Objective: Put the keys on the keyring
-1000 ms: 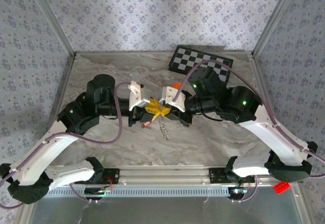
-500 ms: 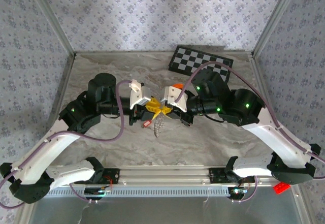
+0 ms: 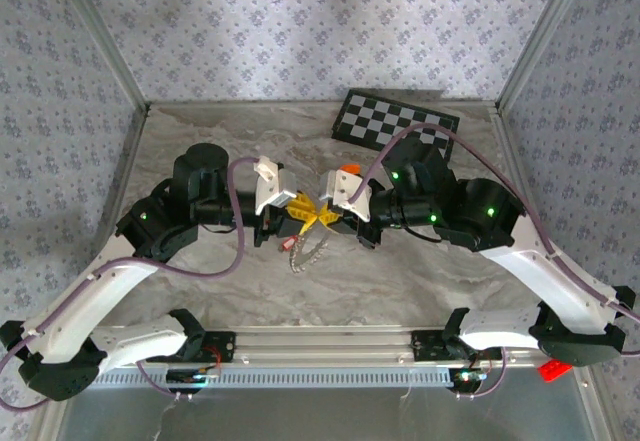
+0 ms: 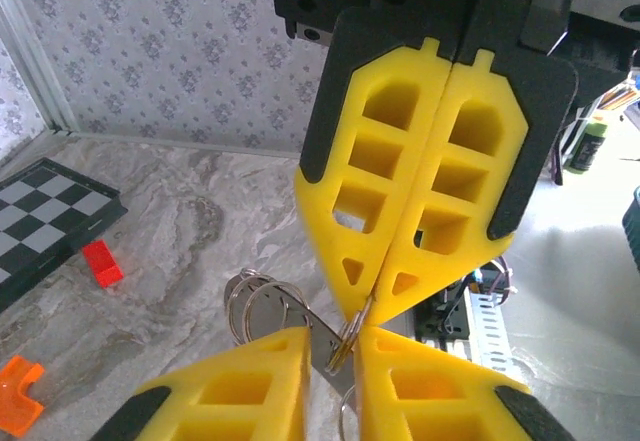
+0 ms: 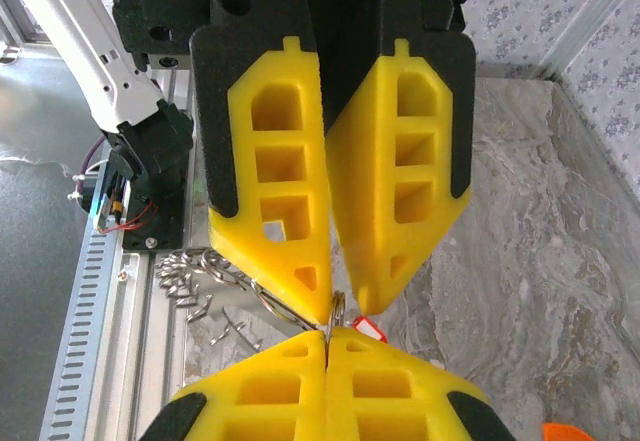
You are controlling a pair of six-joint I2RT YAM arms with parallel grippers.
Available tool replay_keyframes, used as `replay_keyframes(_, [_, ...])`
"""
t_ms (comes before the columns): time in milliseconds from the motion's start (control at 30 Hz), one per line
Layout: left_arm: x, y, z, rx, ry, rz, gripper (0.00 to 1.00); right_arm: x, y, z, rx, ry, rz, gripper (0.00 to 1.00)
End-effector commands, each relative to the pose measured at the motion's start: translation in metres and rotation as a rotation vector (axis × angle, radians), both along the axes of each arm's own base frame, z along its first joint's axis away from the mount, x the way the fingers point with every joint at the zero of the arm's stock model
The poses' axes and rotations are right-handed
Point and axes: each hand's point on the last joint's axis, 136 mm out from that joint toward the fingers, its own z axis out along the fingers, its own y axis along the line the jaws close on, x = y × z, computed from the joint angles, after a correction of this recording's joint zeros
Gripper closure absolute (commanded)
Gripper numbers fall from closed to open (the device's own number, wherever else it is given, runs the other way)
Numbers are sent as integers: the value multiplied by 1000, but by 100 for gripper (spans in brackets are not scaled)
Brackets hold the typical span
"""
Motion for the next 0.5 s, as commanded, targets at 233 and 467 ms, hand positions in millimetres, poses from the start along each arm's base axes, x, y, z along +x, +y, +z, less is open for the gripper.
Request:
replay_keyframes(233, [-1,-3,18,-98,-53,-26,100,-9,1,12,52,-20,34,100])
replay_keyframes(467, [-1,-3,24,-155,-58,-19,100,-8,-5,20,88,-37,5,88])
